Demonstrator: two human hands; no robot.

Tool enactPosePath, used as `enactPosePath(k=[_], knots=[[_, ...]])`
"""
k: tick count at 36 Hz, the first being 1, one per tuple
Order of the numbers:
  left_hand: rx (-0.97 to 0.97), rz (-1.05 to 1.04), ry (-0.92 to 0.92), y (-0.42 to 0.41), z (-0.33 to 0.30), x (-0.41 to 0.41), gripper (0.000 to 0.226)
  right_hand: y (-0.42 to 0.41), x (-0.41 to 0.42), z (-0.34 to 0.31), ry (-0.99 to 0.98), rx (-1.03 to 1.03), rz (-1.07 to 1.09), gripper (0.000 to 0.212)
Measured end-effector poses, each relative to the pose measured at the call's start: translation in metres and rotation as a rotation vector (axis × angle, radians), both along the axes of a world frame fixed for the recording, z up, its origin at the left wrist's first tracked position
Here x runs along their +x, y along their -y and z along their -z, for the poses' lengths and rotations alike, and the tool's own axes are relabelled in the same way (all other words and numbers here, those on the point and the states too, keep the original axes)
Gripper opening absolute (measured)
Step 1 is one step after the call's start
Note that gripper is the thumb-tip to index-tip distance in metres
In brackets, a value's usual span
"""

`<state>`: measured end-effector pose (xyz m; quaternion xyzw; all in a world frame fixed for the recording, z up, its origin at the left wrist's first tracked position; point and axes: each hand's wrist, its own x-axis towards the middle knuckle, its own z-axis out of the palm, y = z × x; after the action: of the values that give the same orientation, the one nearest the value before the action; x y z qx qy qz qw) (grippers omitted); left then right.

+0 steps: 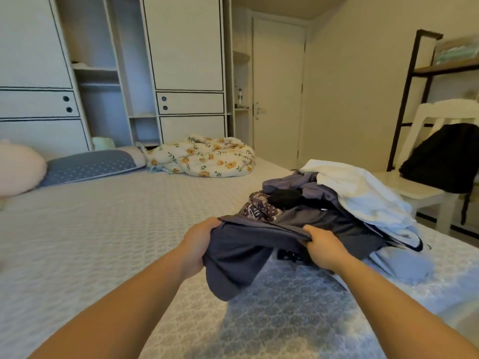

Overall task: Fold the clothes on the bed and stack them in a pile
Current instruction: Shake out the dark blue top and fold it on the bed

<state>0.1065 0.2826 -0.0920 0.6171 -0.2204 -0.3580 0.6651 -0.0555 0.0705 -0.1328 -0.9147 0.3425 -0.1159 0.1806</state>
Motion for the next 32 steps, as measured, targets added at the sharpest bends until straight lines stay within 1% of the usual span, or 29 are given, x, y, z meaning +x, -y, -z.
enactPosePath(k=[2,3,4,6,7,8,9,10,11,12,13,14,15,17,18,19,20,21,23,24,25,27,29,31,32], knots=[[-0.018,-0.173,-0.038,-0.022,-0.004,0.016,0.027,-0.028,0.027,-0.018,0.079,0.029,-0.037,0.015],[0.023,-0.273,0.006,-0.031,-0.005,0.024,0.028,-0.045,0.04,-0.027,0.107,0.047,-0.076,0.017],[0.104,-0.369,0.102,-0.04,-0.006,0.031,0.03,-0.062,0.052,-0.035,0.114,0.062,-0.134,0.02],[0.267,-0.494,0.404,-0.055,-0.004,0.039,0.039,-0.101,0.075,-0.049,0.11,0.082,-0.264,0.023],[0.308,-0.494,0.568,-0.063,-0.003,0.039,0.045,-0.12,0.084,-0.056,0.121,0.09,-0.321,0.023],[0.327,-0.449,0.695,-0.068,-0.003,0.038,0.05,-0.137,0.09,-0.062,0.148,0.106,-0.369,0.022],[0.323,-0.379,0.773,-0.075,-0.005,0.037,0.054,-0.153,0.098,-0.068,0.189,0.13,-0.414,0.021],[0.299,-0.288,0.786,-0.081,-0.007,0.037,0.059,-0.166,0.103,-0.073,0.237,0.167,-0.444,0.021],[0.251,-0.199,0.735,-0.087,-0.012,0.035,0.062,-0.177,0.108,-0.078,0.285,0.208,-0.464,0.021],[0.204,-0.135,0.684,-0.095,-0.016,0.035,0.063,-0.186,0.112,-0.083,0.328,0.242,-0.483,0.018],[0.185,-0.102,0.686,-0.104,-0.02,0.036,0.061,-0.193,0.116,-0.085,0.374,0.262,-0.498,0.015],[0.203,-0.104,0.751,-0.112,-0.023,0.037,0.058,-0.199,0.118,-0.087,0.429,0.276,-0.506,0.014],[0.252,-0.14,0.854,-0.12,-0.027,0.039,0.054,-0.204,0.12,-0.087,0.495,0.297,-0.507,0.017],[0.352,-0.275,1.064,-0.135,-0.031,0.045,0.048,-0.211,0.123,-0.081,0.619,0.35,-0.506,0.023],[0.369,-0.343,1.129,-0.143,-0.033,0.049,0.047,-0.214,0.123,-0.076,0.644,0.353,-0.51,0.028],[0.381,-0.4,1.168,-0.15,-0.034,0.054,0.047,-0.216,0.124,-0.071,0.622,0.306,-0.514,0.034],[0.4,-0.451,1.195,-0.159,-0.035,0.058,0.047,-0.217,0.126,-0.063,0.546,0.194,-0.522,0.04],[0.419,-0.498,1.208,-0.169,-0.035,0.063,0.048,-0.216,0.128,-0.054,0.438,0.032,-0.53,0.042],[0.435,-0.591,1.214,-0.19,-0.034,0.074,0.049,-0.21,0.13,-0.033,0.262,-0.274,-0.518,0.033],[0.442,-0.643,1.212,-0.202,-0.033,0.081,0.049,-0.204,0.129,-0.021,0.214,-0.351,-0.488,0.027],[0.449,-0.697,1.205,-0.214,-0.032,0.087,0.05,-0.196,0.126,-0.01,0.181,-0.386,-0.437,0.024],[0.472,-0.806,1.186,-0.237,-0.03,0.101,0.051,-0.178,0.117,0.008,0.133,-0.365,-0.29,0.024],[0.552,-0.886,1.14,-0.257,-0.024,0.113,0.051,-0.164,0.109,0.02,0.043,-0.347,-0.157,0.02],[0.657,-0.952,1.038,-0.279,-0.014,0.129,0.052,-0.159,0.109,0.03,-0.074,-0.392,-0.119,0.019],[0.719,-0.97,0.973,-0.289,-0.01,0.137,0.052,-0.16,0.113,0.034,-0.098,-0.387,-0.117,0.02]])
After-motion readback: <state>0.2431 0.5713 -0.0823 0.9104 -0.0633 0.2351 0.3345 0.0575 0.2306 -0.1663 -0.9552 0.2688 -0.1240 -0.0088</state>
